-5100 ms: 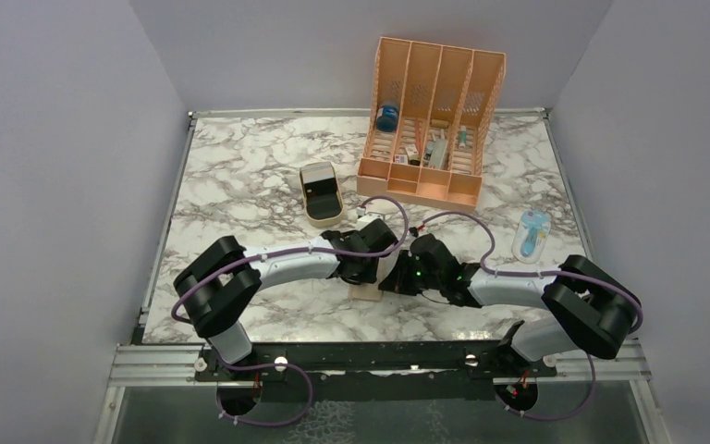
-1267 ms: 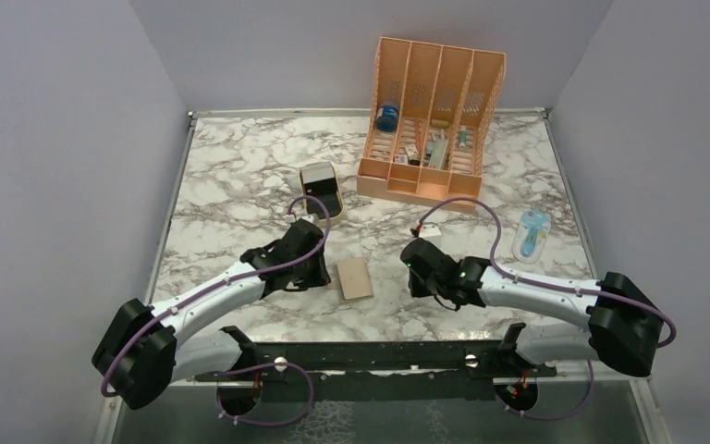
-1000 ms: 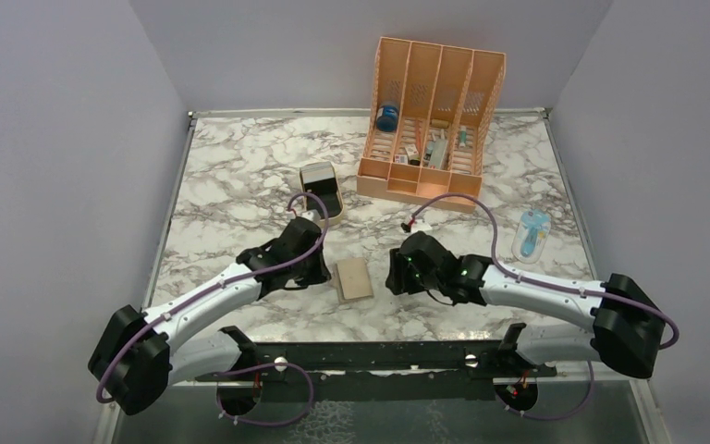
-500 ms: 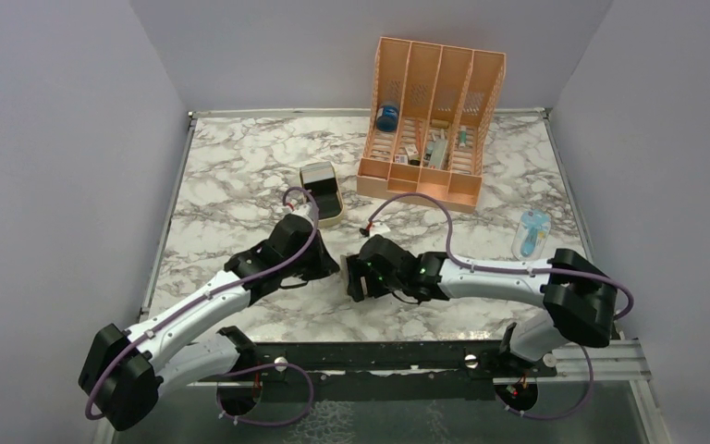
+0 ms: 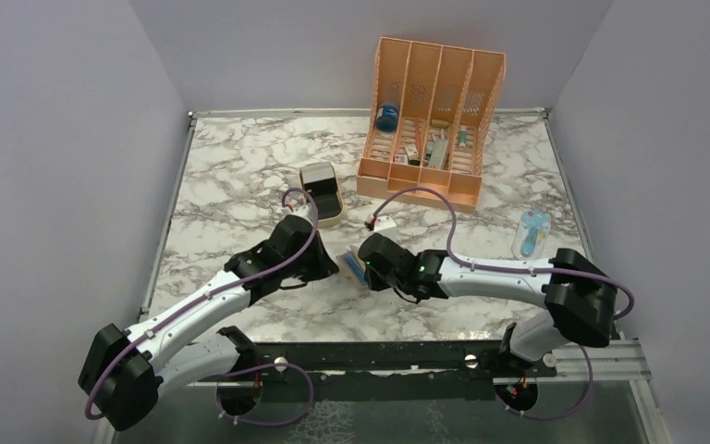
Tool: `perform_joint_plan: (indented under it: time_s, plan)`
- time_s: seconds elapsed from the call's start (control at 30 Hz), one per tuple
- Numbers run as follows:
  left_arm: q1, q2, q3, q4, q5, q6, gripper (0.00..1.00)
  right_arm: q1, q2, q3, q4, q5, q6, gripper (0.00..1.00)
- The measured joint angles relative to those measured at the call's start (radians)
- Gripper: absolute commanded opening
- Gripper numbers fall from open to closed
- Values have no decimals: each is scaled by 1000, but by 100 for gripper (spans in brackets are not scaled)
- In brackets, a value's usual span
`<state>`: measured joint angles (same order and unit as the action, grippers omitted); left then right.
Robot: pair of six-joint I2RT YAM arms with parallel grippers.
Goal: Put the credit cards into the card holder
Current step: Open the card holder at the center of the board.
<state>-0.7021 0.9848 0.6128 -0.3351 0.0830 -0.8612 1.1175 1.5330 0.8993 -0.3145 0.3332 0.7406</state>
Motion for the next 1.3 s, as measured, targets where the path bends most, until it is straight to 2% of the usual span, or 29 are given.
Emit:
perform_joint_plan:
  time_s: [0.07, 0.4, 0.5, 0.73, 0.9, 0.97, 1.17, 1.3]
  plan:
    - [0, 5, 0, -22, -18, 4, 0, 0, -35, -21, 3, 18, 2, 2]
    - [3, 48, 0, -112, -74, 29, 0, -7, -192, -162, 48, 30, 26, 1]
    - [9, 48, 0, -119, -77, 32, 0, -28, -243, -211, 69, -13, 38, 1]
    - [37, 58, -8, -127, -95, 50, 0, -173, -304, -320, 143, -177, 63, 1]
    - [47, 99, -10, -128, -108, 69, 0, -187, -304, -348, 174, -269, 71, 1]
    - [49, 114, -10, -128, -115, 76, 5, -187, -304, -351, 187, -282, 75, 1]
    - [57, 178, -8, -132, -121, 101, 33, -188, -302, -364, 197, -287, 78, 1]
    - [60, 184, 14, -142, -116, 101, 41, -188, -298, -382, 211, -293, 78, 1]
